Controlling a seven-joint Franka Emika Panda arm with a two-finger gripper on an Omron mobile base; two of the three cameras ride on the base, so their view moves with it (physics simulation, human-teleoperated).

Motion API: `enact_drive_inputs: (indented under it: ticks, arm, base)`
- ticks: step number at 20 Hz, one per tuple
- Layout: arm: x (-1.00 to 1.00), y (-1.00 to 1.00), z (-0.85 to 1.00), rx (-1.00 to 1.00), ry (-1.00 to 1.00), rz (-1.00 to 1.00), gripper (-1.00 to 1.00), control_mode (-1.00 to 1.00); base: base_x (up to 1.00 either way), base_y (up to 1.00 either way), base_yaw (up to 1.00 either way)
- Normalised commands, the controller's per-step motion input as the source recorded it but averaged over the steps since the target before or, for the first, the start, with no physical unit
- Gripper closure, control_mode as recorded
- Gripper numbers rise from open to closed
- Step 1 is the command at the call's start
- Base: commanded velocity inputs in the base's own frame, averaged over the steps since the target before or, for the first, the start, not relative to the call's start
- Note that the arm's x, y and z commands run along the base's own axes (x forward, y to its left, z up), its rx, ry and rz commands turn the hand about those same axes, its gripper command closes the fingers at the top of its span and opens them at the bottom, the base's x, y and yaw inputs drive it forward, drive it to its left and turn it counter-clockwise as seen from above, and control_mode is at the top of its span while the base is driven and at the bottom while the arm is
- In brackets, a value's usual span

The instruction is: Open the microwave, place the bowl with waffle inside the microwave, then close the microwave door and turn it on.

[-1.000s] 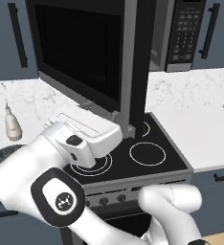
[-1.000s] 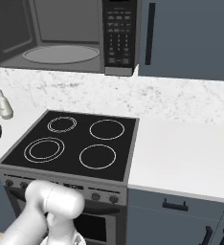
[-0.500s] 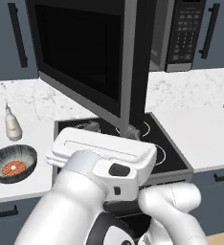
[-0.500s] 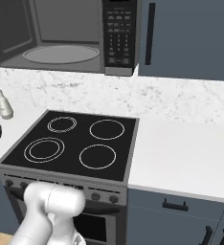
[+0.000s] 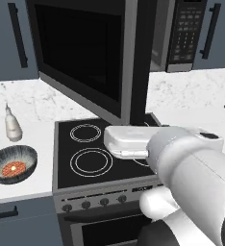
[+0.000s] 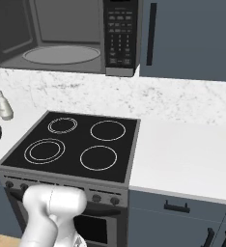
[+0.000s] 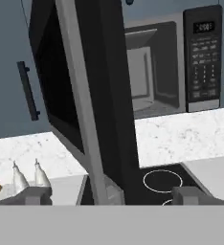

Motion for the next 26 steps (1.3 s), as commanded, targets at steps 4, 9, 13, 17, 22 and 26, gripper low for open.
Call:
enact_drive_inputs:
  ticks: [4,9,13,17,22,26]
  arm:
    - [0.00,-0.49,0.00,0.21,0.11,0.62,-1.00,-1.00]
    - [0.13,-0.50,0.00,0.19,0.03,0.63,-1.00,-1.00]
    - [0.46,-0.61,-0.01,0.29,0.00,0.54,-1.00,-1.00]
    - [0.92,-0.29,-0.02,0.31,0.00,0.37,-1.00,-1.00]
    - [0.91,0.01,-0.07,0.23,0.00,0.29,-1.00,-1.00]
    - [0.79,0.66,-0.11,0.01,0.06,0.09,-1.00,-1.00]
  base:
    - [0.00,0.00,0.00]
    - [0.00,0.00,0.00]
    - [0.00,0.00,0.00]
    - [0.00,0.00,0.00]
    - [0.00,0.00,0.00]
    - [0.00,0.00,0.00]
